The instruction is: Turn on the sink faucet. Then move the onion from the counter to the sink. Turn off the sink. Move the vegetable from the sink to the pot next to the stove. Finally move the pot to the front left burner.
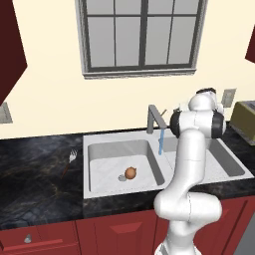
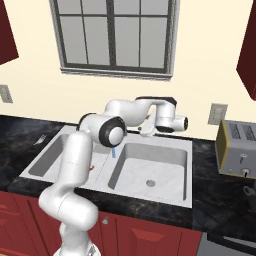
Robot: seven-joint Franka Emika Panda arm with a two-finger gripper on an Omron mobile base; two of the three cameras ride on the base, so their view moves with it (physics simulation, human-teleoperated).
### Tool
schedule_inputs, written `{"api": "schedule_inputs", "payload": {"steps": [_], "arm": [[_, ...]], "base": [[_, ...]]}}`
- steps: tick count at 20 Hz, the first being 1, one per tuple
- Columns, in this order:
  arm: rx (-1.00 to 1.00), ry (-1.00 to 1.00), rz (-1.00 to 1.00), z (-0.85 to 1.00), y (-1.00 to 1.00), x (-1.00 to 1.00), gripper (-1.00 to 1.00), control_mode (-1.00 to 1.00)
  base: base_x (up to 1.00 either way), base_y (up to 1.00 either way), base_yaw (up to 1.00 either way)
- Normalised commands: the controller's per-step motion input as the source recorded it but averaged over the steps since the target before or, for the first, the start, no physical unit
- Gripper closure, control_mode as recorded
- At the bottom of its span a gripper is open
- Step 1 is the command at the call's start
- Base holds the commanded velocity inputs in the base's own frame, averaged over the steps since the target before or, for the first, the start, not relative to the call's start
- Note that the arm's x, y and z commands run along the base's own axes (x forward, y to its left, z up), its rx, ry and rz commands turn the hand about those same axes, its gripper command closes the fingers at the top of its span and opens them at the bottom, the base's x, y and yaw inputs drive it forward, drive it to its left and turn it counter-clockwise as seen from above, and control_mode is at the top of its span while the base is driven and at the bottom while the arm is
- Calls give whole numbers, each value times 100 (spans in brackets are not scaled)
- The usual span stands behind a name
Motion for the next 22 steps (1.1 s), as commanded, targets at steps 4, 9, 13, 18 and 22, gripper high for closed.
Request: {"api": "schedule_inputs", "payload": {"steps": [4,9,13,18,22], "arm": [[0,0,3,-8,28,30,-100,-100],[0,0,1,-10,27,29,-100,-100],[0,0,1,-11,17,27,-100,-100],[0,0,1,-9,12,24,-100,-100],[0,0,2,-2,14,17,-100,-100]], "base": [[0,0,0],[0,0,0],[0,0,0],[0,0,0],[0,0,0]]}}
